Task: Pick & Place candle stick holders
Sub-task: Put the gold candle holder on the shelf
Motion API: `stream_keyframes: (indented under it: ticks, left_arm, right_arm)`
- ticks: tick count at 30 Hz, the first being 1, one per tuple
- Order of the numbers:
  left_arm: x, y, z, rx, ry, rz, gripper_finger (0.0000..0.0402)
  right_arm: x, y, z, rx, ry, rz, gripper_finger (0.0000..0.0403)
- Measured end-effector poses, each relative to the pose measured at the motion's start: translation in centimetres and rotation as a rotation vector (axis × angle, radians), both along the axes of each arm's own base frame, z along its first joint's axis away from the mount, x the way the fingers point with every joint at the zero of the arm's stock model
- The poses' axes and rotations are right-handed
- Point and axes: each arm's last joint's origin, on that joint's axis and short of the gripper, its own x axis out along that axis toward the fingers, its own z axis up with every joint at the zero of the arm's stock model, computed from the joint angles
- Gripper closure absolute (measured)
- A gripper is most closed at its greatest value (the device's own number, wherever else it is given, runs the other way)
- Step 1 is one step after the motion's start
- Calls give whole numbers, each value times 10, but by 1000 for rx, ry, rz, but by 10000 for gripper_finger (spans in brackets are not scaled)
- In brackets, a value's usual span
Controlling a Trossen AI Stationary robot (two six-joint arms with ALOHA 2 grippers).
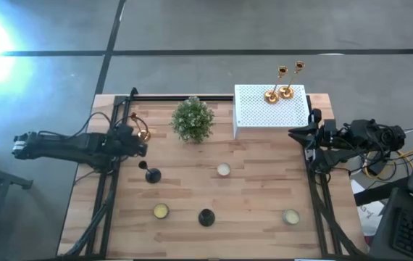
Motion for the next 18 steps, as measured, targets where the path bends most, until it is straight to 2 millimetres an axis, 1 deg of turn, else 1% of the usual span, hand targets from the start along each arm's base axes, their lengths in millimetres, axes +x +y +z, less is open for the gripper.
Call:
stream_keyframes:
  ticks: [5,8,11,18]
  left_arm:
    - [0,3,-7,94,-27,72,251]
    - [-1,4,-7,165,-36,117,228]
    - [-1,5,-5,227,-52,147,217]
    - [1,6,-2,290,-36,131,216]
  right_arm:
    - [0,0,0,4,-1,0,350]
    - [0,0,0,8,-2,1,349]
    - [0,0,0,8,-2,1,350]
    - [0,0,0,-1,-1,1,349]
